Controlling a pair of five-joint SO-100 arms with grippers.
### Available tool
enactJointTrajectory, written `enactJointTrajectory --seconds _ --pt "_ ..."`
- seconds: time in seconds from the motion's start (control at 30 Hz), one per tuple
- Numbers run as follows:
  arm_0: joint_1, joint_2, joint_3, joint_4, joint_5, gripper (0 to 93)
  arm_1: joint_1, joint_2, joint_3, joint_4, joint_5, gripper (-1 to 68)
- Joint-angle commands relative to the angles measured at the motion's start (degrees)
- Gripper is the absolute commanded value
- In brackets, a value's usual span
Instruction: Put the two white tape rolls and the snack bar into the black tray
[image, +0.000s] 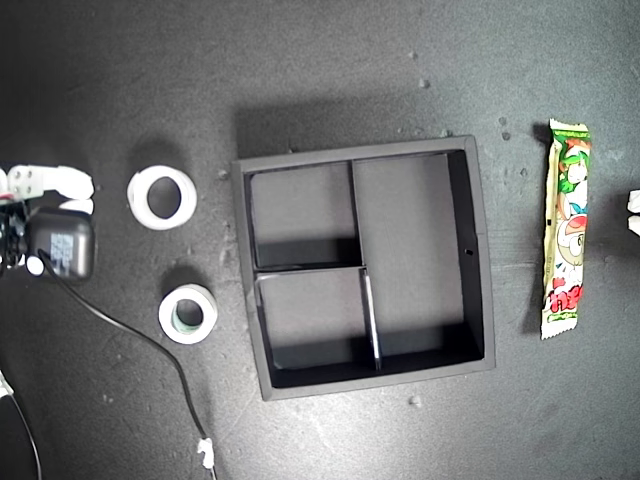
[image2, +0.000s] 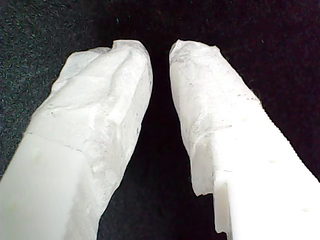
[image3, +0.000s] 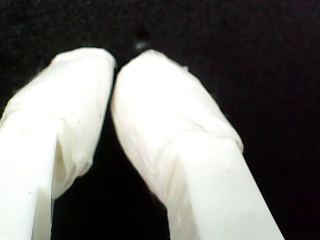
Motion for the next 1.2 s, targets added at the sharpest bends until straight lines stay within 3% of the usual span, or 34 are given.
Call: enactJointTrajectory --seconds 0.0,0.63,0.77,0.97,1.17 --pt "3.7 2.9 3.4 2.2 -6.9 0.3 3.3 0.2 0.7 0.1 -3.1 3.6" --pt "3.8 2.9 3.4 2.2 -6.2 0.5 3.4 0.2 0.7 0.1 -3.3 3.1" --pt "3.9 2.9 3.4 1.8 -5.9 0.2 4.4 0.2 0.7 0.1 -3.6 0.3" --pt "6.8 3.0 3.4 -1.8 -8.8 0.0 2.7 0.3 0.7 -0.4 -1.8 -0.2" --pt "12.8 3.0 3.4 -9.1 -5.8 0.1 1.9 0.3 0.7 -1.2 8.2 -0.2"
